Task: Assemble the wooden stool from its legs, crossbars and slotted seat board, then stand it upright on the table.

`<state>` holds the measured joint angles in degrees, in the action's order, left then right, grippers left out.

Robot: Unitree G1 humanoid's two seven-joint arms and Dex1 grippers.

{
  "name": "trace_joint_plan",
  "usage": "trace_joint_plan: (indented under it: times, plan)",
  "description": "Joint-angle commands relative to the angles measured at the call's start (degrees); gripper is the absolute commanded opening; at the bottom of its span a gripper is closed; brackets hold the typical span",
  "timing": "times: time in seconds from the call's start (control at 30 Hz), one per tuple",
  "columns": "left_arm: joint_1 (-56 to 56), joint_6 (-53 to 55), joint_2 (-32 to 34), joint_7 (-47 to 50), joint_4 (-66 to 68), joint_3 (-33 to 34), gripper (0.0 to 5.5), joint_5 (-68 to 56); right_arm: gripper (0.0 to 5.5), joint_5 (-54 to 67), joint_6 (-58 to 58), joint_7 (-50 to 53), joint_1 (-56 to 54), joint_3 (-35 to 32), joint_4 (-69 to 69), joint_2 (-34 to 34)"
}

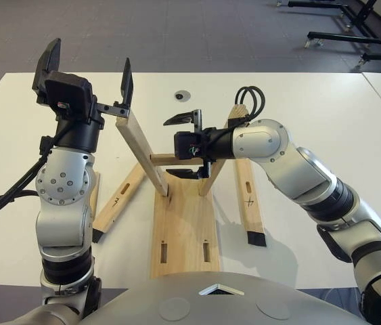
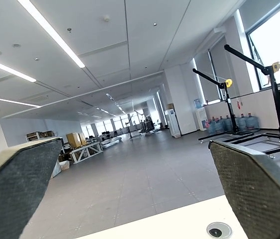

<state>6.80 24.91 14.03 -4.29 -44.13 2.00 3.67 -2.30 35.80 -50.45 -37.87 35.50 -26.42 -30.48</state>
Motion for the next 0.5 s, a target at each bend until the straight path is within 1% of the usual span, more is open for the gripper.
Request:
trace_joint_plan:
  times: [0.03,0.17,0.23,0.37,0.5]
  plan:
    - [0.3,-0.3,0.1,-0.3,0.3,0.5,5.36,0.4,5.4,3.1,-0.3,0.0,-0.2,-4.6,-1.1,2.0]
    - [0.1,-0.9,0.1,-0.2,0.4,1.6,5.36,0.2,5.4,13.5,-0.8,-0.9,-2.7,-15.8,-1.4,6.0]
    - [0.3,-1.3,0.3,-0.3,0.7,2.3,5.36,0.0,5.4,13.4,-2.0,1.3,-4.9,-18.5,1.0,6.8]
    - [1.2,-1.8,0.6,-0.9,1.5,2.7,5.36,-0.4,5.4,7.8,-5.8,3.8,-4.4,-14.4,3.5,6.2]
    - [1.8,-1.2,0.9,-1.7,1.2,2.8,5.36,-1.0,5.4,4.5,-6.4,5.0,-2.8,-10.5,2.7,6.5]
